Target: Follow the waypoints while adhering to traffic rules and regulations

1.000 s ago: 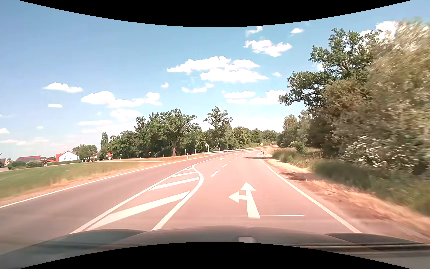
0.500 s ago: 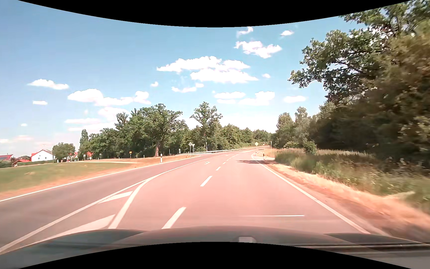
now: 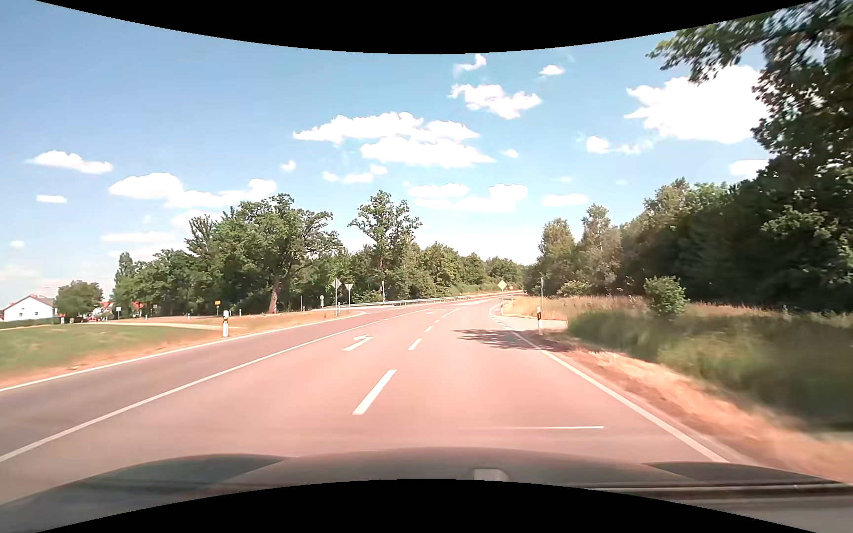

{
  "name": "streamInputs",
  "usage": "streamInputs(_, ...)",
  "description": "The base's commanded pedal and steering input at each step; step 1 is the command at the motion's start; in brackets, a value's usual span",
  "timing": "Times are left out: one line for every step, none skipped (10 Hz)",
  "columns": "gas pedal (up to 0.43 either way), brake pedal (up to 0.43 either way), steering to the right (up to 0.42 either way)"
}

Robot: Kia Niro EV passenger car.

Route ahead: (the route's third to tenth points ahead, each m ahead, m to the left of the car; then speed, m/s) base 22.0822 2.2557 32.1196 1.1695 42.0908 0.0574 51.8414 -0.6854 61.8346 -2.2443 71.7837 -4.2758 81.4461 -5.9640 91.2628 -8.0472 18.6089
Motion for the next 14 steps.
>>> streamInputs(0.209, 0.0, 0.02)
streamInputs(0.209, 0.0, 0.019)
streamInputs(0.209, 0.0, 0.016)
streamInputs(0.209, 0.0, 0.015)
streamInputs(0.209, 0.0, 0.013)
streamInputs(0.209, 0.0, 0.013)
streamInputs(0.209, 0.0, 0.012)
streamInputs(0.209, 0.0, 0.01)
streamInputs(0.209, 0.0, 0.01)
streamInputs(0.209, 0.0, 0.01)
streamInputs(0.209, 0.0, 0.01)
streamInputs(0.209, 0.0, 0.01)
streamInputs(0.209, 0.0, 0.011)
streamInputs(0.209, 0.0, 0.011)
